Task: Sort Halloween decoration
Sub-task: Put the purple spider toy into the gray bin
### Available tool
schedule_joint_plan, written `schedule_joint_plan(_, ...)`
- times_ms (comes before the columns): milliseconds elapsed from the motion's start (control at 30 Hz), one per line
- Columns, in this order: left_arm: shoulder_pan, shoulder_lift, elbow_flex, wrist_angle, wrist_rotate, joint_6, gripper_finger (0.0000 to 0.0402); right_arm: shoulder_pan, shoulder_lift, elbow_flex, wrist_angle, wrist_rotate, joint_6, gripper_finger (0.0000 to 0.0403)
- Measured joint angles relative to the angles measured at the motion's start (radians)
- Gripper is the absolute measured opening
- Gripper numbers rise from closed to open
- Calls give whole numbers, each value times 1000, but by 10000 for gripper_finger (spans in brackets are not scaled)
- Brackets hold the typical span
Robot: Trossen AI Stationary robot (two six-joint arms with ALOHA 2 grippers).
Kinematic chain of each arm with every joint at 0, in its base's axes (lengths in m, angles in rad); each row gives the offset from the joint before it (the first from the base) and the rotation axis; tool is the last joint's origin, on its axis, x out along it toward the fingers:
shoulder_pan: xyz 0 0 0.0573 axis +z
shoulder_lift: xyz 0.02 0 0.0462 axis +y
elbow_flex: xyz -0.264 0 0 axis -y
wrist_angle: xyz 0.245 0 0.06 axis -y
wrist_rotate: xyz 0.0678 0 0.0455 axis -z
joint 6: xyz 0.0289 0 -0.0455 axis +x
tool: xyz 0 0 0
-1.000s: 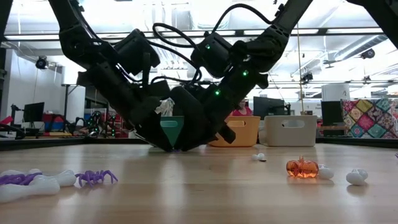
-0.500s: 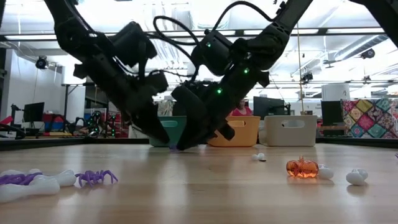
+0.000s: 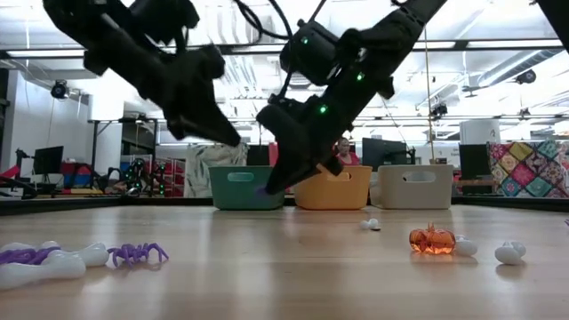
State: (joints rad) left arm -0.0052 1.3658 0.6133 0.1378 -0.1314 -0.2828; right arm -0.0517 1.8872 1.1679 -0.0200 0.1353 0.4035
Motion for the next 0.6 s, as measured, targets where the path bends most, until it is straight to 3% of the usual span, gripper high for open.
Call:
schedule_joint_plan(267,-43,-77,1,18,0,-6,75,-1,-180,3,-336,49,-63,8)
schedule_joint_plan(467,-46,-77,1,77,-5,8,75,-31,-382,21,-721,214,-51,8)
schedule_joint_plan(600,-46,-77,1,111,-17,23,75,-96,-486,20,-889,343,10,8)
